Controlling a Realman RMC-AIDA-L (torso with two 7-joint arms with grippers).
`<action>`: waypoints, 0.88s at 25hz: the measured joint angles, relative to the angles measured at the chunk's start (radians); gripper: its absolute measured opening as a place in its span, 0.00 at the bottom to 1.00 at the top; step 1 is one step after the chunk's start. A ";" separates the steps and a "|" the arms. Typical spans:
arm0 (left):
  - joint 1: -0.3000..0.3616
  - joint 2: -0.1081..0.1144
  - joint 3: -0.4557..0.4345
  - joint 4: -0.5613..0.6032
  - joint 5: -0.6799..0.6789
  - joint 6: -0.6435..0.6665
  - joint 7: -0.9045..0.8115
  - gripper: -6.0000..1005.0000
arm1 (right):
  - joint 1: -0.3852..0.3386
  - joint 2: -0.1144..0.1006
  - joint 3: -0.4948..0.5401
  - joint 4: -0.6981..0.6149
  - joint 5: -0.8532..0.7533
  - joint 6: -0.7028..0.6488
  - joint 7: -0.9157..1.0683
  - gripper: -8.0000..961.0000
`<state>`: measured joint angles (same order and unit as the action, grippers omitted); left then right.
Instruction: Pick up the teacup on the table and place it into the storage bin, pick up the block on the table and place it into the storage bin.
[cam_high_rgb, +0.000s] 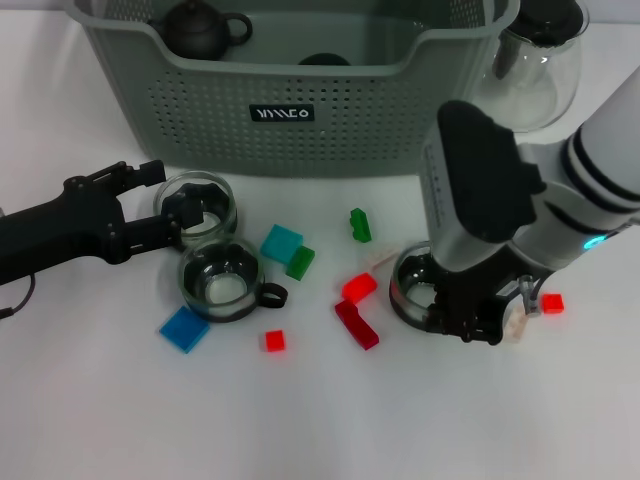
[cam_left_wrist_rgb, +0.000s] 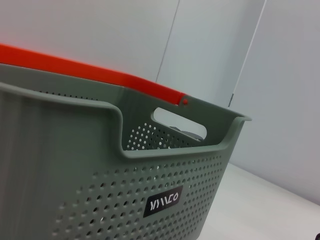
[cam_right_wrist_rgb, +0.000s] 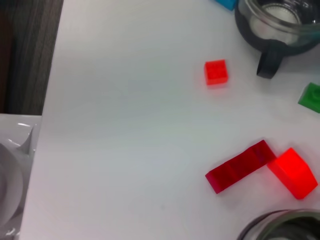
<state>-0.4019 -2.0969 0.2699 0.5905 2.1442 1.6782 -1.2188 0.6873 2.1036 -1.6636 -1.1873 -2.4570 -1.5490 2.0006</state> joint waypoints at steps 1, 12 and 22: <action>0.000 0.000 0.000 0.000 0.000 0.000 0.000 0.86 | 0.000 0.000 0.014 -0.011 0.004 -0.010 0.004 0.10; 0.008 0.000 0.000 0.000 -0.003 -0.002 0.000 0.85 | -0.040 -0.007 0.625 -0.241 0.389 -0.223 -0.126 0.06; -0.002 -0.003 0.001 -0.001 -0.006 -0.008 -0.006 0.85 | 0.043 -0.007 0.581 -0.153 0.414 0.394 0.118 0.06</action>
<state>-0.4043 -2.0996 0.2710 0.5890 2.1385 1.6702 -1.2249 0.7307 2.0969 -1.0826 -1.3402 -2.0434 -1.1545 2.1186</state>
